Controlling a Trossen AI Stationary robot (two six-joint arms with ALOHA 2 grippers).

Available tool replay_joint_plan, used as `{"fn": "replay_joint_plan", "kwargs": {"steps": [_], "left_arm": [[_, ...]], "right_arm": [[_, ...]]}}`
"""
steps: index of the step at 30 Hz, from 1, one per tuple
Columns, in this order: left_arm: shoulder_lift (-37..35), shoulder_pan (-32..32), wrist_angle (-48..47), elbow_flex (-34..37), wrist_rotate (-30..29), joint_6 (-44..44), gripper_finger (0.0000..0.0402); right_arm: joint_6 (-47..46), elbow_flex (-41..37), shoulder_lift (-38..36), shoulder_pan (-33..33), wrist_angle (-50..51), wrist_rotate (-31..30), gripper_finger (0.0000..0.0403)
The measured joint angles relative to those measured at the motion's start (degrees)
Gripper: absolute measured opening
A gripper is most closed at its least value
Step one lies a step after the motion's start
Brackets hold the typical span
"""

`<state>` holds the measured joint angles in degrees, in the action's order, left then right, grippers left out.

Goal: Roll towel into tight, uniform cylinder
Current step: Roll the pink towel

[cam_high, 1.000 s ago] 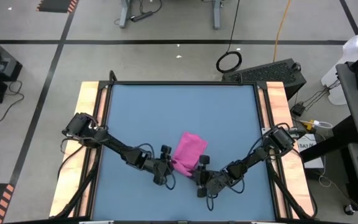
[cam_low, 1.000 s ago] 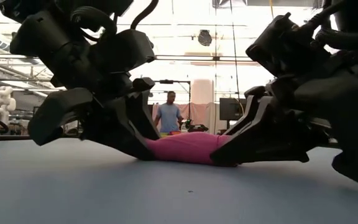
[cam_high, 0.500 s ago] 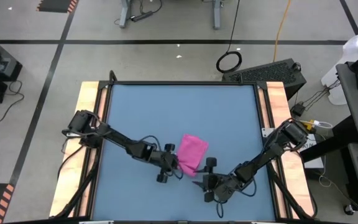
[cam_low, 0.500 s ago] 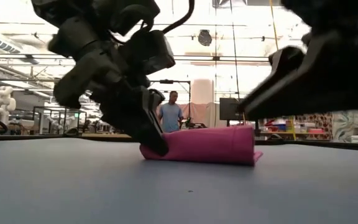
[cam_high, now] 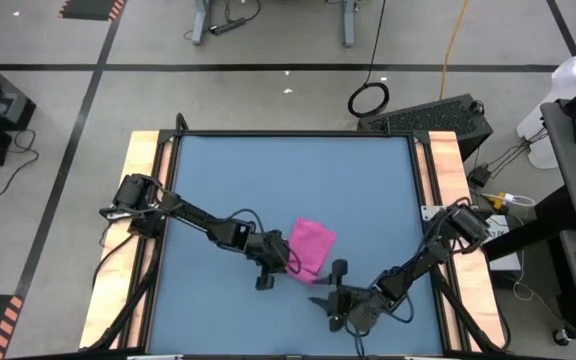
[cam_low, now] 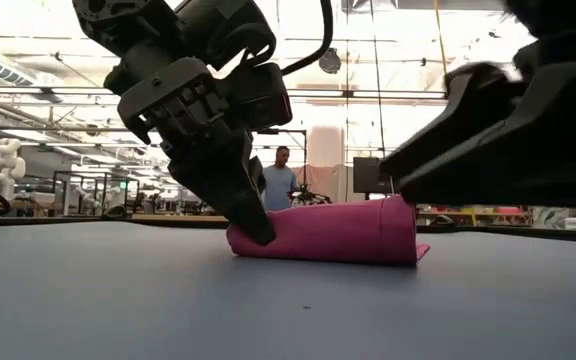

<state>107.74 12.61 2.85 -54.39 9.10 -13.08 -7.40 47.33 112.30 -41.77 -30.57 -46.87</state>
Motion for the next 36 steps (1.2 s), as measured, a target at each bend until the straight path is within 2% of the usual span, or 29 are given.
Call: {"fn": "replay_joint_plan", "kwargs": {"steps": [1, 3, 11, 20, 23, 30, 36], "left_arm": [[0.00, 0.01, 0.01, 0.00, -0.05, -0.02, 0.0036], [0.00, 0.01, 0.02, 0.00, -0.10, -0.07, 0.0036], [0.00, -0.36, 0.30, 0.02, -0.08, -0.22, 0.0037], [0.00, -0.38, 0.79, 0.07, 0.14, -0.17, 0.0037], [0.00, -0.38, 1.04, 0.07, 0.16, -0.17, 0.0037], [-0.02, -0.38, 1.09, 0.07, 0.18, -0.21, 0.0038], [-0.02, -0.38, 1.05, 0.07, 0.19, -0.35, 0.0038]], "right_arm": [[0.62, 0.00, 0.17, -0.37, 0.02, -2.93, 0.0216], [1.21, 0.00, 0.49, -0.54, 0.28, -5.03, 0.0217], [0.98, 0.02, 4.60, 1.35, -3.69, -1.99, 0.0220], [4.85, 0.09, 7.40, 1.68, -11.52, -7.05, 0.0231], [1.60, 0.09, 7.45, 2.80, -10.53, -7.88, 0.0231], [-6.90, 0.09, 8.99, 4.60, -9.82, -5.32, 0.0229], [-9.93, 0.09, 9.33, 4.65, -9.35, -4.44, 0.0205]]}}
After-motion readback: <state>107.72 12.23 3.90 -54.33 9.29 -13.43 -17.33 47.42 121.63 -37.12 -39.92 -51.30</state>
